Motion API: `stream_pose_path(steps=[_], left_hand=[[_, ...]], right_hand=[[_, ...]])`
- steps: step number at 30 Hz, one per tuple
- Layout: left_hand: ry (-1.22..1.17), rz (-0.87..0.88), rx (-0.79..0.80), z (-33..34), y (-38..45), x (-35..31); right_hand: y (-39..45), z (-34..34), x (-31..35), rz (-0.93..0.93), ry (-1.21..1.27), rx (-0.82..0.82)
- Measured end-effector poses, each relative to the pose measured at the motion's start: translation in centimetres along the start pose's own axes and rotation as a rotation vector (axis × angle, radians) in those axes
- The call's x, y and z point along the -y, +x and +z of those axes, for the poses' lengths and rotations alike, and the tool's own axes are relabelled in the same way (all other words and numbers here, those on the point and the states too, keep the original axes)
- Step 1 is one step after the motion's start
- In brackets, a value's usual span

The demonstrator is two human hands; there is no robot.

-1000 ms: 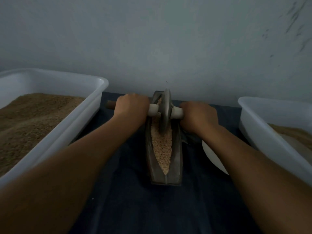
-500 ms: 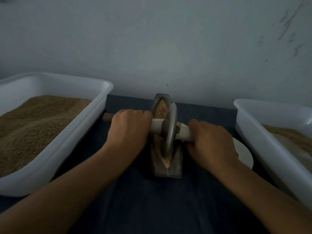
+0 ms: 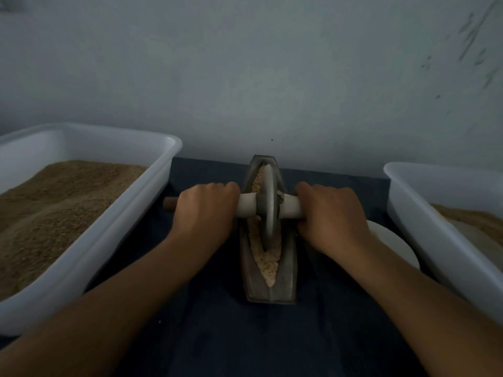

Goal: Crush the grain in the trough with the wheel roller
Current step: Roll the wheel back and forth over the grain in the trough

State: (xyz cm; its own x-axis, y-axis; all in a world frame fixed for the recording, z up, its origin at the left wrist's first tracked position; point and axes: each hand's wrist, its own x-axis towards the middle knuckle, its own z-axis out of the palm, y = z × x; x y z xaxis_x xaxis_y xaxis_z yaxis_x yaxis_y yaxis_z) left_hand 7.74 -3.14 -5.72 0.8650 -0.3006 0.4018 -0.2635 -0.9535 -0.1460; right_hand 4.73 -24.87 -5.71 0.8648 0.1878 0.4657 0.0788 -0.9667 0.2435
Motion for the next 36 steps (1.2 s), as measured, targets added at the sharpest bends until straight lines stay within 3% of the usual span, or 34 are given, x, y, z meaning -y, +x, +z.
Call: stream_pose_path(steps=[6, 11, 14, 36], left_hand=[[-0.045, 0.012, 0.11, 0.8, 4.3, 0.3], [-0.066, 0.065, 0.22, 1.0, 7.6, 0.9], [-0.088, 0.061, 0.253, 1.1, 8.2, 1.0], [0.001, 0.074, -0.099, -2.4, -2.8, -0.3]], right_hand=[[4.1, 1.7, -0.7, 0.064, 0.041, 0.097], [7.3, 1.6, -1.3, 0.105, 0.081, 0.346], [8.5, 1.5, -1.6, 0.105, 0.075, 0.412], [-4.0, -2.6, 0.5, -0.007, 0.039, -0.145]])
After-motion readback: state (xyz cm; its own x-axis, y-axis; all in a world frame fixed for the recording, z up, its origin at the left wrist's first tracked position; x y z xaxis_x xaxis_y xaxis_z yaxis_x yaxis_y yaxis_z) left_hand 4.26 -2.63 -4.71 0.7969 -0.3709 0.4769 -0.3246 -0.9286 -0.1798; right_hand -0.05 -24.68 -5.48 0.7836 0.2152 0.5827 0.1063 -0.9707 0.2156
